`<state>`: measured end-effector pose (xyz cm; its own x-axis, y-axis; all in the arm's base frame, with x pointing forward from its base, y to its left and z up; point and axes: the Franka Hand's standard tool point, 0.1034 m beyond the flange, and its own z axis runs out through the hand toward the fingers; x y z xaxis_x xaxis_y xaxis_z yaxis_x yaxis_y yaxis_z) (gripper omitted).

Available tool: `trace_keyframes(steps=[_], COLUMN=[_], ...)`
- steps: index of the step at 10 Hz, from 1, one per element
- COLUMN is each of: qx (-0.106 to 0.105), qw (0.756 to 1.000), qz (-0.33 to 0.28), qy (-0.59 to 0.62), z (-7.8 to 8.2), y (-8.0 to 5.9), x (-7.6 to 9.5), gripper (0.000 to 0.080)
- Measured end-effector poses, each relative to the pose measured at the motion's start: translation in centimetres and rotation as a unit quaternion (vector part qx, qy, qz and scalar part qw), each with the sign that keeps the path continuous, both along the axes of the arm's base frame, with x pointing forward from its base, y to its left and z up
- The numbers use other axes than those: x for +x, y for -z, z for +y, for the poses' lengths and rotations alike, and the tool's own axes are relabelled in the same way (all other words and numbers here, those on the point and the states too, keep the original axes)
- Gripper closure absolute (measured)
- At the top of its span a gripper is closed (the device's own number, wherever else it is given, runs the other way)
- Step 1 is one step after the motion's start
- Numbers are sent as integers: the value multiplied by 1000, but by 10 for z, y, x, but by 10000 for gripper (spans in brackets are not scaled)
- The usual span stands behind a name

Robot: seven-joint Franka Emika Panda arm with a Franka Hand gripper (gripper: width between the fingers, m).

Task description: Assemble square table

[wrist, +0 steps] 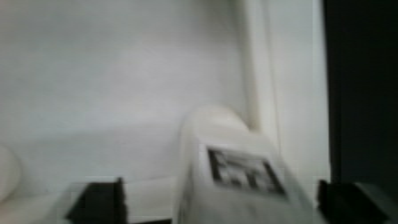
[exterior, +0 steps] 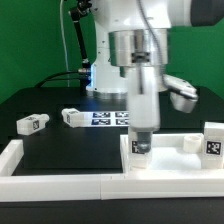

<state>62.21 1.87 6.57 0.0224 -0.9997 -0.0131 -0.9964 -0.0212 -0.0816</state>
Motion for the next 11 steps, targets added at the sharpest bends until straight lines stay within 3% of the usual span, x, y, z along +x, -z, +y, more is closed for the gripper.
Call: trace_keyframes(steps=[1, 4, 5, 6, 8, 10, 11], qx=[-20, -30, -40, -64, -89, -96, -94], qw=[994, 978, 961, 929, 856, 850, 858], qz=[-7, -6, -13, -28, -25, -31, -32], qy=[-112, -207, -273, -363, -509, -516, -504], z=[9, 5, 0, -15, -18, -18, -18], y=[-2, -1, -2, -2, -4, -5, -5], x=[2, 2, 4, 7, 9, 11, 11], gripper=[177, 151, 151, 150, 150, 150, 273])
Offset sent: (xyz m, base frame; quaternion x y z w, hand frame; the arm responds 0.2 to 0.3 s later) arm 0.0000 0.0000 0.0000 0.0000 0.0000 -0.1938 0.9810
